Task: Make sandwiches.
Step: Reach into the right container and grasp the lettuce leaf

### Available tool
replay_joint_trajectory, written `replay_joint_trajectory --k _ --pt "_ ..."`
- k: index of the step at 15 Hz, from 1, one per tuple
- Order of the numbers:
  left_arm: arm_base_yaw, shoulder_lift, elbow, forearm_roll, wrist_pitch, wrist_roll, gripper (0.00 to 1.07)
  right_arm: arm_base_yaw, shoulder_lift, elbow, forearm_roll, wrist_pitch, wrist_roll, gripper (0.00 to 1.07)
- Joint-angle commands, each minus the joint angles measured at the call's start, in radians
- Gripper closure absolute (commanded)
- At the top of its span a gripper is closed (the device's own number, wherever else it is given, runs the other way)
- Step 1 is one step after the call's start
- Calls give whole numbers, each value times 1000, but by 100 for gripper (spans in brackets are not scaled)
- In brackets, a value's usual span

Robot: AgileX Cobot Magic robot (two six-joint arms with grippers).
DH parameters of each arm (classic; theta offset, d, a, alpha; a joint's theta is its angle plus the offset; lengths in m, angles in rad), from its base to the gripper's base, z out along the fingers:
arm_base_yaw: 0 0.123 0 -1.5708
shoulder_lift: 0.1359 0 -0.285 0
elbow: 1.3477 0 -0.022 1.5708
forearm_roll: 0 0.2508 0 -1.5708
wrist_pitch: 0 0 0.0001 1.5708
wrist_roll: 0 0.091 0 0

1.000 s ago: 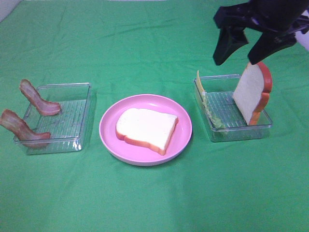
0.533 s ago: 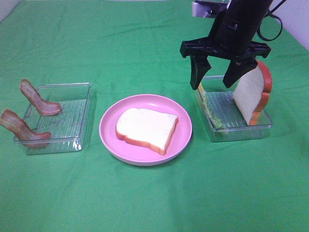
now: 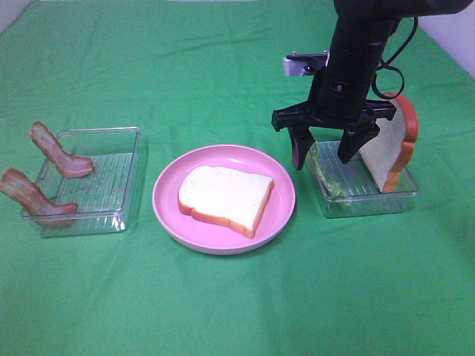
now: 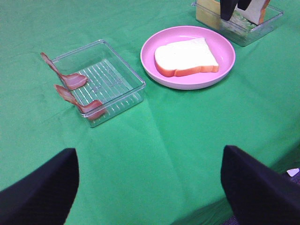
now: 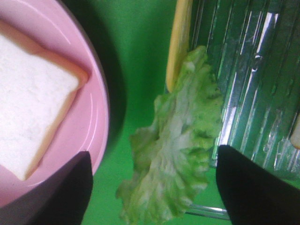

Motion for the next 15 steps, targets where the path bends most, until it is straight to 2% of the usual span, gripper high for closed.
replay_joint_trajectory --k 1,4,6,7,13,15 --pt "-5 -20 4 -3 -9 0 27 1 9 -7 -10 -23 -1 45" --pt "-5 -20 4 -3 -9 0 27 1 9 -7 -22 -23 -1 60" --pt "-5 -20 4 -3 -9 0 27 1 9 -7 -23 -23 -1 60" --pt "-5 -20 4 -3 -9 0 27 1 9 -7 -27 -19 -1 64" --pt "-5 -20 4 -3 -9 0 27 1 9 -7 -30 1 -1 104" --pt "-5 -20 4 -3 -9 0 27 1 9 -7 -35 13 0 107"
